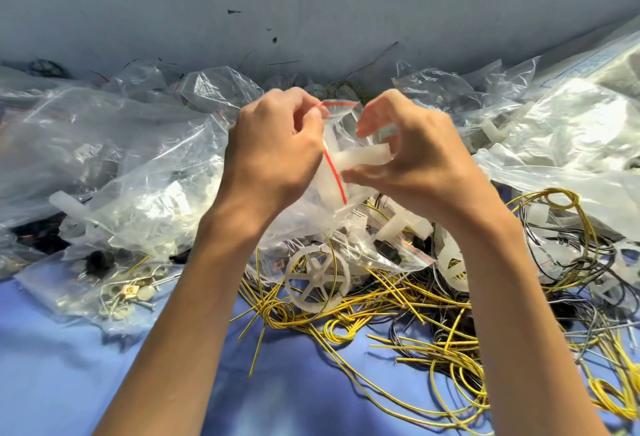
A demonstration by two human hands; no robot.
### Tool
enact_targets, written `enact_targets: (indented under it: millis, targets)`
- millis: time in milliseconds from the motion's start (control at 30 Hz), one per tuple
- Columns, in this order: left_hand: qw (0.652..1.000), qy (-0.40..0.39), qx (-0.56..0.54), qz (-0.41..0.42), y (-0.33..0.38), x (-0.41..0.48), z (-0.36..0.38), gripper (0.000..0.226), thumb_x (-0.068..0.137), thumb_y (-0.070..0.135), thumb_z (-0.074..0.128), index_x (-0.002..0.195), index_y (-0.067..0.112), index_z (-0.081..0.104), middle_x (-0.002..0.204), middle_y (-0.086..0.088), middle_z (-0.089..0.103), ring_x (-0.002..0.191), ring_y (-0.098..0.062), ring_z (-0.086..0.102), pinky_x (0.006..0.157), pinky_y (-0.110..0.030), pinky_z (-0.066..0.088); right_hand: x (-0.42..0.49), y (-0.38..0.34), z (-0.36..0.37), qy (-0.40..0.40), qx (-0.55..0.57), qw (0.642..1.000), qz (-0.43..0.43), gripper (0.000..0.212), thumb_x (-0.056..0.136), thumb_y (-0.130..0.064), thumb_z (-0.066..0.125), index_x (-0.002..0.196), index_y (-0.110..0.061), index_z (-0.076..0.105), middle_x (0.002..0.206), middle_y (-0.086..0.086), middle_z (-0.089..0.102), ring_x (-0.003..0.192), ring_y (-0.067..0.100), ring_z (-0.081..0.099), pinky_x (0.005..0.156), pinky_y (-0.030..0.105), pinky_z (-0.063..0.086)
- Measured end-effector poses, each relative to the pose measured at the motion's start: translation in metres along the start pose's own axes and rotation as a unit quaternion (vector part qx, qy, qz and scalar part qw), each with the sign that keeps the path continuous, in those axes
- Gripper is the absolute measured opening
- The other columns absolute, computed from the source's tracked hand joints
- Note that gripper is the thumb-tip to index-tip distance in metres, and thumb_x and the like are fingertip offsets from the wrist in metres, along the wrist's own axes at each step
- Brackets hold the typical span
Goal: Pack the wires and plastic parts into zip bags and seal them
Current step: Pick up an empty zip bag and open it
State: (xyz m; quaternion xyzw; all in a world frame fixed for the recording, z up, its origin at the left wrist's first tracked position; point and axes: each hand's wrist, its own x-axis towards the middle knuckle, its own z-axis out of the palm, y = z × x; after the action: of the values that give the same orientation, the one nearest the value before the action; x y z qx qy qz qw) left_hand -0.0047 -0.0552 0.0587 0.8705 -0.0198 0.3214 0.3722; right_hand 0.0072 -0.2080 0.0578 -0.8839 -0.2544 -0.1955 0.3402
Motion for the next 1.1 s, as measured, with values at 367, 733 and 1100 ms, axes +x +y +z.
enact_targets:
  millis: [367, 733, 1100]
  targets:
    - [0.985, 0.086, 0.137, 0.058, 0.005, -0.004, -0.015, 0.026, 0.088, 0.032, 0.045, 0.096, 0.024, 0.068, 0.090, -0.003, 0.058, 0.085, -0.032, 0.057, 0.069, -0.034, 0.039, 0.000, -0.011, 0.005, 0.013, 0.004, 1.000, -0.028, 0.023, 0.073, -0.020, 0.080, 0.094, -0.018, 0.072, 0.092, -0.001, 0.061, 0.074, 0.007, 0.054, 0.068, 0.018, 0.047]
    - [0.995, 0.003, 0.029, 0.100, 0.016, -0.008, -0.009, 0.021, 0.088, 0.034, 0.052, 0.088, 0.024, 0.071, 0.059, 0.016, 0.050, 0.064, -0.012, 0.051, 0.063, -0.024, 0.039, -0.005, -0.008, 0.005, -0.183, 0.135, 0.972, -0.064, 0.024, 0.089, -0.011, 0.065, 0.107, -0.026, 0.059, 0.102, -0.020, 0.064, 0.099, -0.008, 0.060, 0.091, 0.023, 0.051]
    - [0.887, -0.394, 0.234, -0.053, -0.086, 0.017, -0.033, 0.031, 0.095, 0.024, 0.050, 0.126, 0.021, 0.056, 0.133, -0.005, 0.053, 0.121, -0.021, 0.047, 0.100, -0.031, 0.036, -0.004, 0.019, -0.004, -0.251, 0.054, 0.966, -0.001, 0.093, 0.054, -0.059, 0.072, 0.139, -0.039, 0.039, 0.134, -0.025, 0.032, 0.124, -0.009, 0.034, 0.107, 0.027, 0.038]
